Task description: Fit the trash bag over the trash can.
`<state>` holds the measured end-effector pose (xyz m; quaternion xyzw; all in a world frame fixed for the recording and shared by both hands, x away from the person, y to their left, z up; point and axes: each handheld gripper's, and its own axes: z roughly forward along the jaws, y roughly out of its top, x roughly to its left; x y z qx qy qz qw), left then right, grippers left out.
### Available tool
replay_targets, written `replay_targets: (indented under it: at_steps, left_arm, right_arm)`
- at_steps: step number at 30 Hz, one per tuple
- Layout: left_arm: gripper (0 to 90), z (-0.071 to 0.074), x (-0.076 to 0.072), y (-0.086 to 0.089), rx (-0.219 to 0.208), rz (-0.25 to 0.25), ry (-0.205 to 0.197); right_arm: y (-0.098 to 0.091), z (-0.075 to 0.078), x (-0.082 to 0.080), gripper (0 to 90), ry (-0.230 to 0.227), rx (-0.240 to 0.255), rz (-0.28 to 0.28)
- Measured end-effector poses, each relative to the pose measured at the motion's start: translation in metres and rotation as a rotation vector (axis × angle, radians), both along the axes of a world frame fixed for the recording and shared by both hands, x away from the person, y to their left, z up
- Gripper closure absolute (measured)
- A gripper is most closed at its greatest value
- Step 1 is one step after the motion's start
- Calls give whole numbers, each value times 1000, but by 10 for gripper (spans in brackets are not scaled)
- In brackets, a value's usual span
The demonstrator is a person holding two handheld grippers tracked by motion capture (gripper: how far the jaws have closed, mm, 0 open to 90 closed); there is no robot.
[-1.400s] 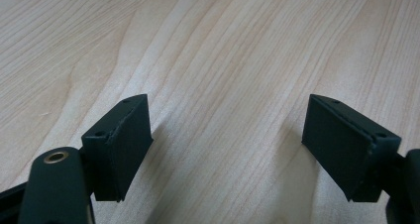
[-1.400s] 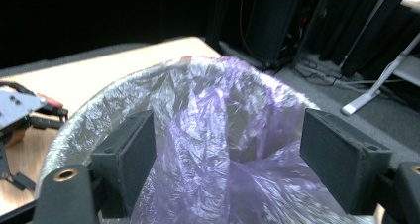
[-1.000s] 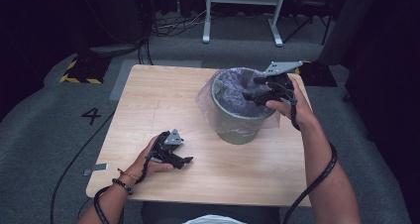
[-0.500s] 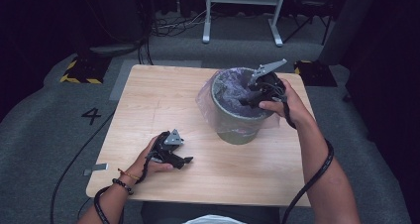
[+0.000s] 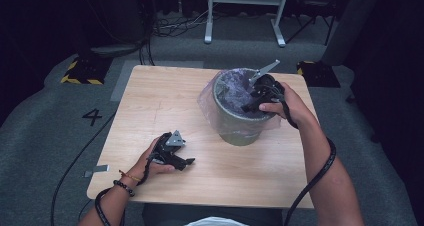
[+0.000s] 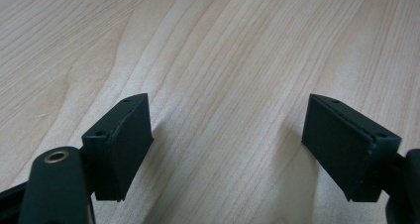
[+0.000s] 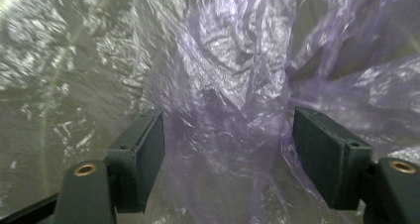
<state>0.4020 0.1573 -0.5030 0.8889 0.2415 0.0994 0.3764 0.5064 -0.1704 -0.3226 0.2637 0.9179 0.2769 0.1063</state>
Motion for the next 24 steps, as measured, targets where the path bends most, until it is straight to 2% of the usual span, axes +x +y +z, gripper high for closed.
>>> replay_targets:
  at_steps: [3,8,10,14,15,17,22,24]
  left_arm:
    - [192,0,0,0,0,0,0]
    - [192,0,0,0,-1,-2,-2]
    - [192,0,0,0,-2,-1,-2]
    - [192,0,0,0,-1,-2,-2]
    - [192,0,0,0,-1,-2,-2]
    - [192,0,0,0,-1,-2,-2]
    - [192,0,0,0,0,-1,0]
    - [192,0,0,0,0,-1,1]
  right_arm:
    - [1,-2,1,300,27,-27,-3]
    - [1,-3,1,266,18,-29,-8]
    - [-2,0,-1,256,-2,2,-21]
    - [-12,10,-8,235,-71,97,-29]
    - [-12,10,-8,235,-71,97,-29]
    - [-22,18,-15,229,-122,160,-35]
    - [-32,24,-23,225,-165,191,-38]
    - [-39,27,-27,224,-179,222,-43]
